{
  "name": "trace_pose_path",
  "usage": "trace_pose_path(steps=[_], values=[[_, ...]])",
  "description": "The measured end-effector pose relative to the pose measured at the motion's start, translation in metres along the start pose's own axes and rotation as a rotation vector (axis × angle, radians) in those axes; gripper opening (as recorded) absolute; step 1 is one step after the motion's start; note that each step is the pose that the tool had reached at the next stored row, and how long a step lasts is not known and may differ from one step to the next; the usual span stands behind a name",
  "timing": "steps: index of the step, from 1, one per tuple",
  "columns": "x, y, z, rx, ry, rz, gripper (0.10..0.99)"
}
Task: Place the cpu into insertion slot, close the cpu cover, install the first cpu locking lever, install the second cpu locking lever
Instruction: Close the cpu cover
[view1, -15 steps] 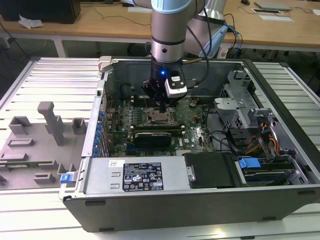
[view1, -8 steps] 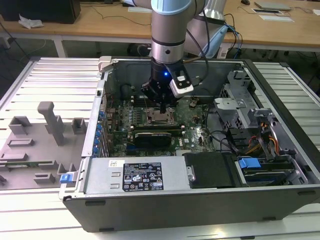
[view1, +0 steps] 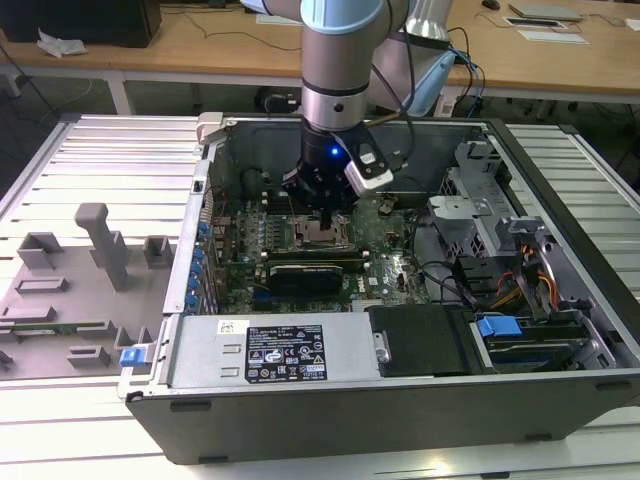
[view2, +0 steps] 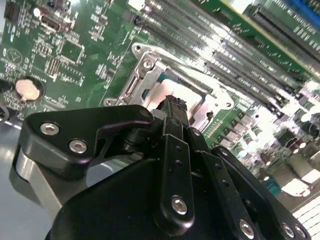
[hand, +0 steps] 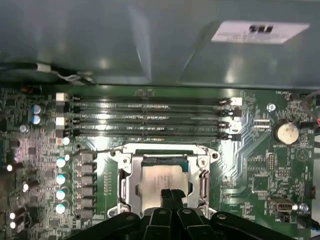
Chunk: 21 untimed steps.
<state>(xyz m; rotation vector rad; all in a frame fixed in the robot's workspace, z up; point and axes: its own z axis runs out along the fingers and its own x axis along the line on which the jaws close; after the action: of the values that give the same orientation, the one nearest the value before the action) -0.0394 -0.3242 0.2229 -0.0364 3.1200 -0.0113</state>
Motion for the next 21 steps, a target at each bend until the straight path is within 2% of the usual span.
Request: trace_pose_path(steps=[4,5,6,7,10,12,14,15,16,17,21], values=[[0.0035,-0.0038,0.001,0.0,-0.0014,-0.003,0.106],[0.008,-0.0038,0.0012,0.0,-0.0022,-0.003,0.106],[0.0175,-0.0036,0.0018,0.0,-0.004,-0.004,0.106],[0.022,-0.0035,0.0021,0.0,-0.0045,-0.003,0.106],[0.0296,-0.0033,0.0036,0.0,-0.0046,-0.004,0.106],[0.0314,-0.0033,0.0042,-0.001,-0.0046,-0.003,0.106],[0.0321,-0.0033,0.0048,-0.007,-0.0047,-0.003,0.106],[0.0322,-0.0032,0.0051,-0.014,-0.0049,-0.003,0.106],[0.0324,-0.0032,0.0055,-0.029,-0.0052,-0.003,0.106],[0.0328,-0.0032,0.0059,-0.034,-0.0054,-0.003,0.106],[0.0353,-0.0031,0.0098,-0.036,-0.0055,-0.003,0.106]])
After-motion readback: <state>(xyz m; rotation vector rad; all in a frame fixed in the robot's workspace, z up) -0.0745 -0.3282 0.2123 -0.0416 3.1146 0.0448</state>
